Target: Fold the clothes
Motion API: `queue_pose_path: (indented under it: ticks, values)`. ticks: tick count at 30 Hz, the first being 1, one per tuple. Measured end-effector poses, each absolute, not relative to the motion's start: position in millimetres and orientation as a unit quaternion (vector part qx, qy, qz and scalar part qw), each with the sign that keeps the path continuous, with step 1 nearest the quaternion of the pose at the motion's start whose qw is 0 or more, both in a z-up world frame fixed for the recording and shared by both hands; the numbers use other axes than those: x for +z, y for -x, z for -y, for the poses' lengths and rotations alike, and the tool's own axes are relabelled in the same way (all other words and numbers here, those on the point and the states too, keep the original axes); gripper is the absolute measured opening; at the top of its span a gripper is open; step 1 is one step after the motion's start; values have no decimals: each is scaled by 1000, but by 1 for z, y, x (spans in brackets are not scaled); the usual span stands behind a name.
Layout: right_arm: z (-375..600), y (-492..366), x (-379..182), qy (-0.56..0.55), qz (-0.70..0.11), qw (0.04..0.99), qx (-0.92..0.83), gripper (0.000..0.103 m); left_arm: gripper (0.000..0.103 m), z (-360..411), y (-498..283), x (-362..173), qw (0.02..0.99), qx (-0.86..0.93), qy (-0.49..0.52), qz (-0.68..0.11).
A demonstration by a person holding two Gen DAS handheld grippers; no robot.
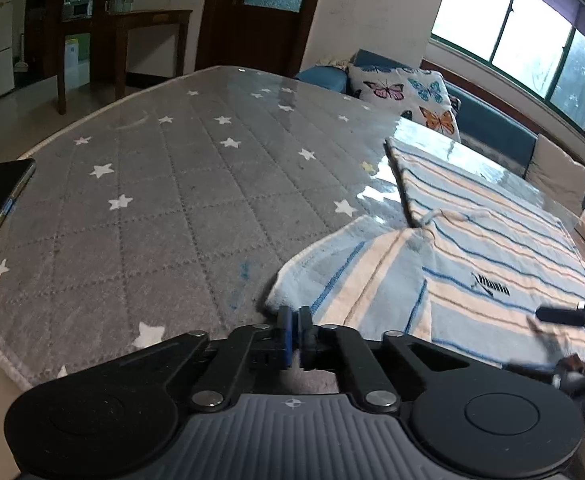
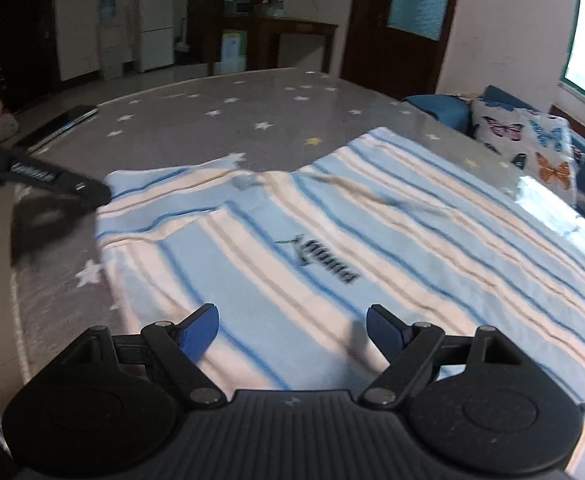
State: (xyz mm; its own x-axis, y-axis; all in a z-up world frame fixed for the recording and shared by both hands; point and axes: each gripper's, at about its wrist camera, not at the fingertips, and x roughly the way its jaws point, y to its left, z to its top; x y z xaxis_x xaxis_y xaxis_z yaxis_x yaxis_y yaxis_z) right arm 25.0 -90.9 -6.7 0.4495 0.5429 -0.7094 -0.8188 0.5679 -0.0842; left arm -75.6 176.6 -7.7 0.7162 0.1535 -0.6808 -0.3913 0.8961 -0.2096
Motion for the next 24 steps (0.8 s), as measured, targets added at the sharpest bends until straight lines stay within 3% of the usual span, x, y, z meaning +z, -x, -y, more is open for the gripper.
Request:
queue_pose_path:
  ticks: [24]
  values:
    - [38, 1, -9, 210, -311, 791, 483, 84, 0, -140, 82, 49, 956, 68, 121, -258]
